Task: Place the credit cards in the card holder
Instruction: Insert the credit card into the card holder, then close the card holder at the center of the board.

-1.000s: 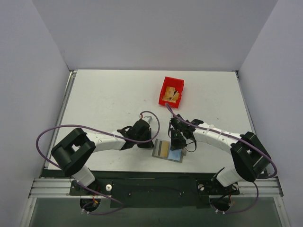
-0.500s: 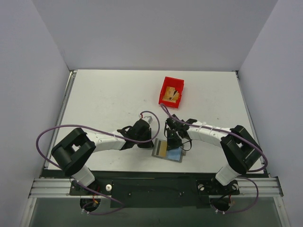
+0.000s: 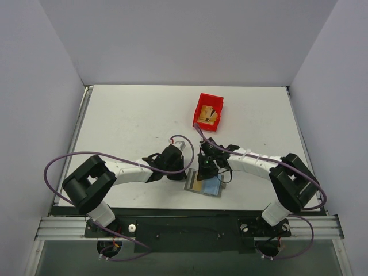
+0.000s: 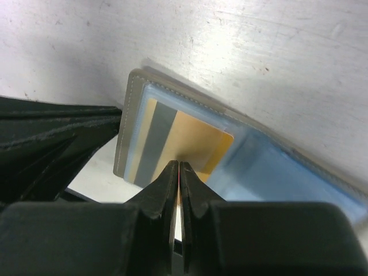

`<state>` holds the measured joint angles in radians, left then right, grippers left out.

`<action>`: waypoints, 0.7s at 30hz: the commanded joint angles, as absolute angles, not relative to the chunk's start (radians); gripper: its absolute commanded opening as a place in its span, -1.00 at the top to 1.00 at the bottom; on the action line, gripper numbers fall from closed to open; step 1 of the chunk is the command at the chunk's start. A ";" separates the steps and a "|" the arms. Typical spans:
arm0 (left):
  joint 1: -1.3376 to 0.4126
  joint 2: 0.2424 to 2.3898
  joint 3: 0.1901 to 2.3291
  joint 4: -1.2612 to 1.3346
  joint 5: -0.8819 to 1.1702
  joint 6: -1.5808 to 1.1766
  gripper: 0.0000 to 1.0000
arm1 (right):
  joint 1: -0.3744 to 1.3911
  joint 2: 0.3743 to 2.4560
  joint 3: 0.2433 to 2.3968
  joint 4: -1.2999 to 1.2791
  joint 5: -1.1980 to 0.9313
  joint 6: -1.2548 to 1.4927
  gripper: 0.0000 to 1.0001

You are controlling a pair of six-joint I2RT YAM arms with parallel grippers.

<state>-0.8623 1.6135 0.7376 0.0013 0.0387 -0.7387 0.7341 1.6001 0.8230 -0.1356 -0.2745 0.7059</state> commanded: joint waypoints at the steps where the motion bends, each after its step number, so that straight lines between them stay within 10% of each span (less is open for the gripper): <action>1: -0.867 1.647 0.713 -0.106 0.020 -0.710 1.00 | 0.739 1.471 0.862 -0.253 -0.142 0.647 0.89; 9: -0.868 1.649 0.721 -0.104 0.026 -0.703 1.00 | 0.739 1.341 0.888 -0.592 0.149 0.689 -0.24; 21: -0.867 1.658 0.730 -0.110 0.028 -0.695 1.00 | 0.729 1.376 0.833 -0.635 0.193 0.761 -0.26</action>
